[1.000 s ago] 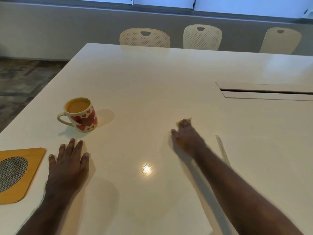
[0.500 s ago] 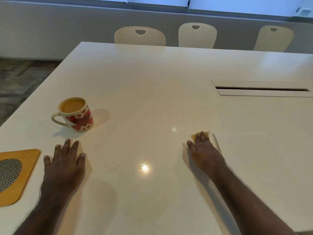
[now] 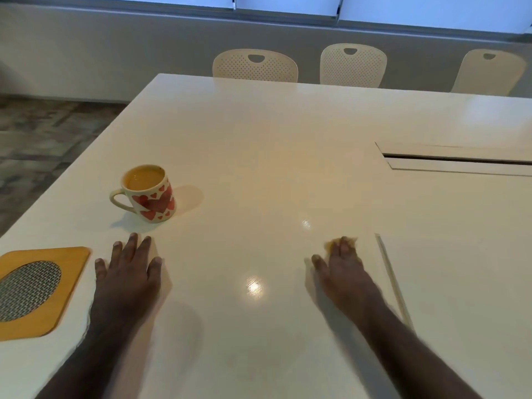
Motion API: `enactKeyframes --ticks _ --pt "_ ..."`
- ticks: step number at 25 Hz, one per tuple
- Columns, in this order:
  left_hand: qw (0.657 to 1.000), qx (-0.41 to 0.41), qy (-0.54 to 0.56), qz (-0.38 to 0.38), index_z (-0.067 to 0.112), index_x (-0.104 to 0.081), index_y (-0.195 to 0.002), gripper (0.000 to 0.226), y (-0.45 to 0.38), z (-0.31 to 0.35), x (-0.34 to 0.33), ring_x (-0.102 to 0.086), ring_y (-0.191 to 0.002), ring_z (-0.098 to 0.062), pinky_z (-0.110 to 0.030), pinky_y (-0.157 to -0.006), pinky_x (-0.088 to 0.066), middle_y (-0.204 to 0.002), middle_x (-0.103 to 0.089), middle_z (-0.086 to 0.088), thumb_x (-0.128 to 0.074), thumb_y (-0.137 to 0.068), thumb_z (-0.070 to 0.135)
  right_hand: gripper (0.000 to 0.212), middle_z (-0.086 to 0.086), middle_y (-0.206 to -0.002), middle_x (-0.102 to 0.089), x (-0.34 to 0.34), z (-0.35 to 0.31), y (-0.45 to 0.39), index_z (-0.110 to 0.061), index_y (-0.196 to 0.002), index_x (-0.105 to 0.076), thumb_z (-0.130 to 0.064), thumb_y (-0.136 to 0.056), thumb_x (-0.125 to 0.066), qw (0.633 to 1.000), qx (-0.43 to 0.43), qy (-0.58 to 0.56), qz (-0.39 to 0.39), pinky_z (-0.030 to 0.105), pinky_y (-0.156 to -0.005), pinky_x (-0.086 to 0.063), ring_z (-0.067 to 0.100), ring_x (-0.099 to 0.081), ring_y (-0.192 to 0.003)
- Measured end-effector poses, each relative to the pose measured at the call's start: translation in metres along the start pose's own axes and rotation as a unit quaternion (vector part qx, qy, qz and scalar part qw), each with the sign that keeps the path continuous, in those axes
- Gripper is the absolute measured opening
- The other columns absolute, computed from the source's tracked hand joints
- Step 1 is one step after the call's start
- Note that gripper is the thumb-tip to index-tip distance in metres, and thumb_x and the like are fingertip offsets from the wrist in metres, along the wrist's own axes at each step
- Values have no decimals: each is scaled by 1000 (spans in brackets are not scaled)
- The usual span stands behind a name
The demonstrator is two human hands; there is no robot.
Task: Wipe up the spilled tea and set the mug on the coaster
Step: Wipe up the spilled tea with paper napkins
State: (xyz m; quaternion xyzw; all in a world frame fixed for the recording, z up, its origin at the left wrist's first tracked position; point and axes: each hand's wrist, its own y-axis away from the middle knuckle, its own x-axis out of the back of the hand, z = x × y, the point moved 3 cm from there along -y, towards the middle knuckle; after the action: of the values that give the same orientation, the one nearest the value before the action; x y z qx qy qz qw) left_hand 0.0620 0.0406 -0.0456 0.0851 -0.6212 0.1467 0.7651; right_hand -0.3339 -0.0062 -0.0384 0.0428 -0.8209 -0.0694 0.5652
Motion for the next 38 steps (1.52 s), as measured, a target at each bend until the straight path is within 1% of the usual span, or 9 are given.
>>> enactKeyframes --ticks 3,6,10,13,18,23,29,32,38 --pt "1000 -6 -2 4 21 -29 -149 56 1 -1 -2 -16 -149 -33 -62 -116 -11 -162 -22 -7 -23 -100 46 80 17 -163 -6 27 -3 -85 4 -153 -12 -52 -99 -30 995 -98 -5 28 41 -122 -11 28 -6 -151" --pt "1000 -5 -7 6 21 -30 -150 55 1 0 -1 -16 -149 -33 -62 -116 -12 -161 -23 -7 -27 -100 44 81 16 -164 -10 27 -39 -140 3 -153 -14 -53 -98 -31 995 -97 -29 7 40 -121 -15 28 -12 -150" --pt "1000 6 -2 -17 24 -23 -152 58 -3 1 1 -9 -150 -30 -59 -118 -6 -164 -13 -5 -26 -100 47 65 14 -163 -13 -2 -129 -142 -2 -153 -21 -41 -102 -30 994 94 11 -53 41 -120 -19 27 -14 -150" --pt "1000 0 9 -14 24 -22 -153 58 -1 1 3 -9 -150 -30 -59 -118 -6 -164 -13 -4 -25 -100 46 59 13 -164 -12 -36 -192 -84 -4 -153 -22 -36 -104 -28 955 275 53 -101 37 -121 -14 24 -11 -151" --pt "1000 -4 20 5 22 -26 -152 56 3 1 3 -10 -150 -28 -57 -118 -7 -163 -17 -4 -25 -100 44 56 4 -163 -16 -59 -187 46 -13 -154 -23 -38 -104 -28 883 447 67 -124 28 -114 -3 17 -11 -150" --pt "1000 -2 28 10 23 -26 -152 55 2 -1 0 -10 -150 -26 -56 -118 -6 -163 -18 -3 -25 -101 43 54 1 -163 -21 -25 -91 41 -17 -151 -34 -40 -103 -28 949 303 26 -77 18 -113 -10 13 -17 -148" --pt "1000 3 14 7 24 -25 -152 55 -1 -2 0 -10 -151 -26 -55 -118 -6 -163 -18 -2 -25 -101 44 60 19 -158 -23 35 -6 -95 -2 -150 -26 -38 -102 -26 999 -40 30 -10 48 -113 -31 34 -29 -143" --pt "1000 5 15 6 24 -26 -152 56 -2 -2 -2 -10 -150 -26 -55 -118 -6 -163 -19 -2 -24 -100 45 49 25 -155 -26 33 -31 -112 -4 -143 -38 -28 -102 -25 999 -6 42 -34 47 -112 -32 36 -26 -144" --pt "1000 -2 -4 11 22 -29 -150 55 -4 -2 -1 -17 -149 -32 -60 -117 -10 -162 -23 -5 -28 -100 43 55 13 -162 -19 -17 -109 3 -4 -152 -28 -26 -101 -33 955 291 26 -52 29 -119 -13 22 -15 -150"
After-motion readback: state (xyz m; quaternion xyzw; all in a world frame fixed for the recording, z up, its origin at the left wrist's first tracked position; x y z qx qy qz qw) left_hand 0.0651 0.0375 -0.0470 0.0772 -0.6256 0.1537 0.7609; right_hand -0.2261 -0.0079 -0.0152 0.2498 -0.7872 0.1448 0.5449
